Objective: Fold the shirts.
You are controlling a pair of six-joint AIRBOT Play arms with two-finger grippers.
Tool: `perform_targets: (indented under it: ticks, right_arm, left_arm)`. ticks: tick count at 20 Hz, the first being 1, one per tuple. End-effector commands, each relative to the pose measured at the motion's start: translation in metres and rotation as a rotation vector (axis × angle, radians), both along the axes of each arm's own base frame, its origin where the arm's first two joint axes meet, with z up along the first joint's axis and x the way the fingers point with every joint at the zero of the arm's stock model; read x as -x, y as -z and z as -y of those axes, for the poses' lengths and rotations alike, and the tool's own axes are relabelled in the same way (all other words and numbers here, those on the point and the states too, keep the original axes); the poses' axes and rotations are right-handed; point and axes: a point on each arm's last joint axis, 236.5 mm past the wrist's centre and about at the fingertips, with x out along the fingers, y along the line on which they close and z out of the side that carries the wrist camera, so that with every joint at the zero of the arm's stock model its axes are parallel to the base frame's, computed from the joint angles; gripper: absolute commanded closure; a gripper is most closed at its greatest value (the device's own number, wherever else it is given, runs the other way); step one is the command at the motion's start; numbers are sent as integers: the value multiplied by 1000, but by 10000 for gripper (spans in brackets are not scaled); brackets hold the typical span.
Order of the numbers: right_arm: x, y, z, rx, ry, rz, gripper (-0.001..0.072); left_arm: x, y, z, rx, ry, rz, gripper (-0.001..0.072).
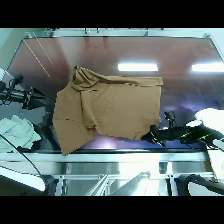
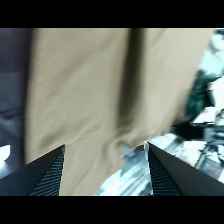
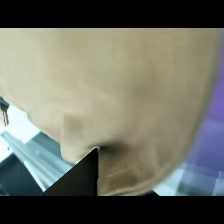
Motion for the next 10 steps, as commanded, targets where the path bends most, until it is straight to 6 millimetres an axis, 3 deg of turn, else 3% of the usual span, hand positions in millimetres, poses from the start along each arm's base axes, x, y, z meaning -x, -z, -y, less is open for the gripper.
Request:
perform_targets:
  ticks: [1,5,10]
  right_arm:
    - [-22,-6,4,34,42,99,695]
    - [-25,-11,4,36,44,119,695]
    - [-25,-15,3,29,30,137,695]
  left_arm:
    - [23,28,-11,-164,70,-120,168]
    - [43,48,-13,-344,183,-229,168]
    - [41,51,6,-377,254,-220,168]
